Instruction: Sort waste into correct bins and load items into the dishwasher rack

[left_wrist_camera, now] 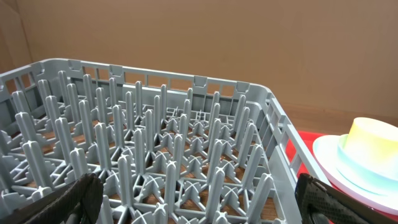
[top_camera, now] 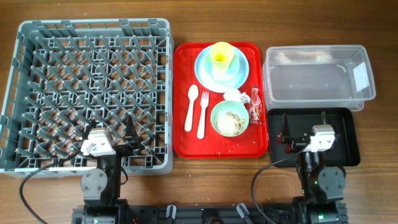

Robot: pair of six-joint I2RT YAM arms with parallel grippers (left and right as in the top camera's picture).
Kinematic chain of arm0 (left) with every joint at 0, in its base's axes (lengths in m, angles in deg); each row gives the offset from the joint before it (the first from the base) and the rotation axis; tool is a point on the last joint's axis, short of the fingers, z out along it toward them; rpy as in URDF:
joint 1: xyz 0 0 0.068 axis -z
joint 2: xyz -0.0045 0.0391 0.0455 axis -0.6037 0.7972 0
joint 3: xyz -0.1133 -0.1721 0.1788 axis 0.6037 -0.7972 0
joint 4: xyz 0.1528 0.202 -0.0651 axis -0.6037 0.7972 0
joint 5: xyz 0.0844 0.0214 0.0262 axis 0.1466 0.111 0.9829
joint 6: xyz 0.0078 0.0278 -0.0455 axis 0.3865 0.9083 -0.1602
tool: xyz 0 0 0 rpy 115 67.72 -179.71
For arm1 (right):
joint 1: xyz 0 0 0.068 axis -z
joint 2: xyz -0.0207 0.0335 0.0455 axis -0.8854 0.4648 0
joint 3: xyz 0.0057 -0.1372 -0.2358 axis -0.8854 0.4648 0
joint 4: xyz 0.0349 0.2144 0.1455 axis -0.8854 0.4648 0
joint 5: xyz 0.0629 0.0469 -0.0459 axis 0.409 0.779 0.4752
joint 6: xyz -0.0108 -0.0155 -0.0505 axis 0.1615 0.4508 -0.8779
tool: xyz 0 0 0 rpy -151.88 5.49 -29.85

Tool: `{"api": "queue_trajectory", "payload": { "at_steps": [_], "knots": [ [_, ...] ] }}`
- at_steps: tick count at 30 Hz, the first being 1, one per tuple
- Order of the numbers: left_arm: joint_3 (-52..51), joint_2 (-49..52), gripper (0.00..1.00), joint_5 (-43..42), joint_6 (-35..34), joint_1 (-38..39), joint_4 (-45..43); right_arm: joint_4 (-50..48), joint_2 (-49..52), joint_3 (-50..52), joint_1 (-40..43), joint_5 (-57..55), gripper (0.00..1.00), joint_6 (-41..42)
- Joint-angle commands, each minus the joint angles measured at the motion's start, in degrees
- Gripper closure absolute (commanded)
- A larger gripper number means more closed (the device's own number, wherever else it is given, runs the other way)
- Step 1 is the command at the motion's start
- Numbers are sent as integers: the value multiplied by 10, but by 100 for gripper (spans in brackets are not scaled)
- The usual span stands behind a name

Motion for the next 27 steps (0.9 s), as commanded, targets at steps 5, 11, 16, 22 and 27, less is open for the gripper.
{"api": "queue_trajectory", "payload": {
  "at_steps": [5,11,16,22,27],
  "knots": [
    [0,-2,0,8,-8,-3,2,-2,3,1,3,-6,0,9],
    [0,-2,0,-18,-12,-3,0,-2,3,1,3,-6,0,9],
    [8,-2,0,-70,-12,-3,-13,-2,3,1,3,-5,0,9],
    [178,29,0,-125,-49,-3,76,-2,3,1,3,-5,0,9],
    [468,213,0,-186,-61,-3,260,-2,3,1,3,-6,0,9]
  ]
}}
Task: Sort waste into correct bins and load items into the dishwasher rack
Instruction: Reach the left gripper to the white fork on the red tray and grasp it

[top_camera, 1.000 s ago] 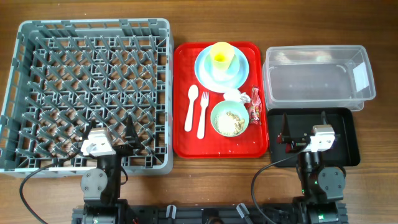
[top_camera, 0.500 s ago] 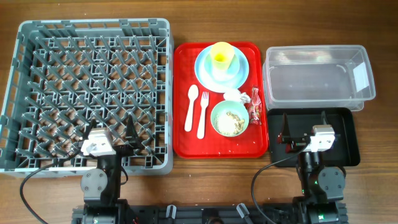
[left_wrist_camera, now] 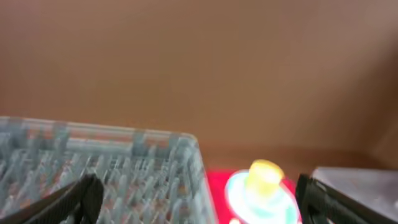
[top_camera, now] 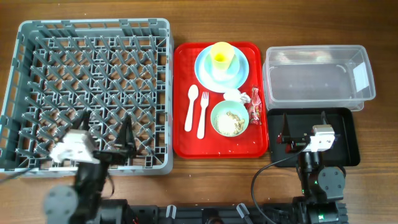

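Note:
The grey dishwasher rack [top_camera: 37, 37] fills the table's left. On the red tray [top_camera: 181, 146] lie a yellow cup [top_camera: 222, 56] on a pale blue plate [top_camera: 205, 71], a white spoon [top_camera: 191, 107] and fork [top_camera: 203, 113], a green bowl [top_camera: 230, 118] with food scraps, crumpled white paper [top_camera: 234, 94] and a red wrapper [top_camera: 255, 104]. My left gripper [top_camera: 102, 134] stands open over the rack's front edge, nothing between its fingers; its blurred wrist view shows the rack [left_wrist_camera: 93, 174] and cup [left_wrist_camera: 264, 174]. My right gripper [top_camera: 303, 126] is open over the black bin [top_camera: 348, 149].
A clear plastic bin [top_camera: 318, 78] stands at the back right, behind the black bin. Bare wooden table surrounds the rack, tray and bins. A brown wall shows behind the table in the left wrist view.
My left arm has shifted left and risen; its wrist camera now looks from higher and further back, the picture blurred, taking in the whole rack corner, tray and clear bin. The right arm is unchanged.

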Robot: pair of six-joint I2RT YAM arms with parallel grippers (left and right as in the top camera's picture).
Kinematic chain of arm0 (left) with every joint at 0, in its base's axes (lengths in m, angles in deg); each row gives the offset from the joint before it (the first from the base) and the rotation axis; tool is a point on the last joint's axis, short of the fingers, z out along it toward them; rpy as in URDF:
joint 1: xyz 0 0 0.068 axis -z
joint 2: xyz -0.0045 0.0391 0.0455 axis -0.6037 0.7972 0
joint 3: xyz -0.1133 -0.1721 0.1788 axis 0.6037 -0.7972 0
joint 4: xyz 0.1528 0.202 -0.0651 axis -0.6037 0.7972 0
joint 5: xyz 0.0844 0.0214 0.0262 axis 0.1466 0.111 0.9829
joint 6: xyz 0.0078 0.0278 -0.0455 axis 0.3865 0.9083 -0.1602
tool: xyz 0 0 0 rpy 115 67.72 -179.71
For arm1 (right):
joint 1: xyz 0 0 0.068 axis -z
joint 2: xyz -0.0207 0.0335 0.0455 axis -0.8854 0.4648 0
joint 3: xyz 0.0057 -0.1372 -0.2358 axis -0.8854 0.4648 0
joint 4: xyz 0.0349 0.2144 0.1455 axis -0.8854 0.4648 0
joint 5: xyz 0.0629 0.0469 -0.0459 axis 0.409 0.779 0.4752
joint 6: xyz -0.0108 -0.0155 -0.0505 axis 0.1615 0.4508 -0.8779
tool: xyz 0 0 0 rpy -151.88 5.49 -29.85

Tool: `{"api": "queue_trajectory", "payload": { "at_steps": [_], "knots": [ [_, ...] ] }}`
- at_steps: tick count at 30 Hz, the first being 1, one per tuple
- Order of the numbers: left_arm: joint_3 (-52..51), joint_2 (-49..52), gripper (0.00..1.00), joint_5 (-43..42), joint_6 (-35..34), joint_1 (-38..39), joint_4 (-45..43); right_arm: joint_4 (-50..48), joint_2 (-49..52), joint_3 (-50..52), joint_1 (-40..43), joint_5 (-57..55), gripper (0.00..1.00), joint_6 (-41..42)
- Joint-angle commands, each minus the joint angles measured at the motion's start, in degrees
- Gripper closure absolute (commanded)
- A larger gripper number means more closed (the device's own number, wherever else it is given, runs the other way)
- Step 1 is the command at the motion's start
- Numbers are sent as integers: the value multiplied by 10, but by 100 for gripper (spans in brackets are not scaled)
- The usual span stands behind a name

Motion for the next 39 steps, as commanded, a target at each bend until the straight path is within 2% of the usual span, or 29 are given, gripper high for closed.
{"api": "queue_trajectory", "payload": {
  "at_steps": [1,4,7,10,11,12,13,15,17,20,21,22,23,25,27,28,30,39],
  "knots": [
    [257,205,0,-101,-16,-3,169,-2,2,1,3,-6,1,9],
    [479,388,0,-161,-16,-3,357,-2,2,1,3,-5,0,9],
    [661,540,0,-185,-16,-3,459,-2,2,1,3,-5,0,9],
    [762,637,0,-214,-16,-3,521,-2,2,1,3,-5,0,9],
    [774,666,22,-246,-16,-2,543,-2,2,1,3,-6,0,9],
    [772,699,93,-285,-16,0,584,-2,2,1,3,-6,0,9],
    [772,716,96,-281,-16,7,614,-2,2,1,3,-5,0,9],
    [771,747,96,-238,-16,30,664,-2,2,1,3,-5,0,9],
    [752,776,96,-141,-59,77,692,-2,2,1,3,-5,0,9],
    [692,797,96,-3,-139,165,665,-2,2,1,3,-6,0,9],
    [671,802,94,21,-154,189,650,-2,2,1,3,-5,0,9],
    [640,810,86,43,-169,223,623,-2,2,1,3,-5,0,9],
    [614,816,77,53,-179,248,596,-2,2,1,3,-5,0,9],
    [567,829,71,56,-179,283,540,-2,2,1,3,-6,0,9],
    [530,844,72,56,-193,304,488,-2,2,1,3,-6,0,9],
    [517,855,76,57,-193,315,465,-2,2,1,3,-5,0,9],
    [499,876,78,78,-191,334,432,-2,2,1,3,-5,0,9],
    [491,983,81,115,-191,373,354,-2,2,1,3,-6,0,9]
  ]
}}
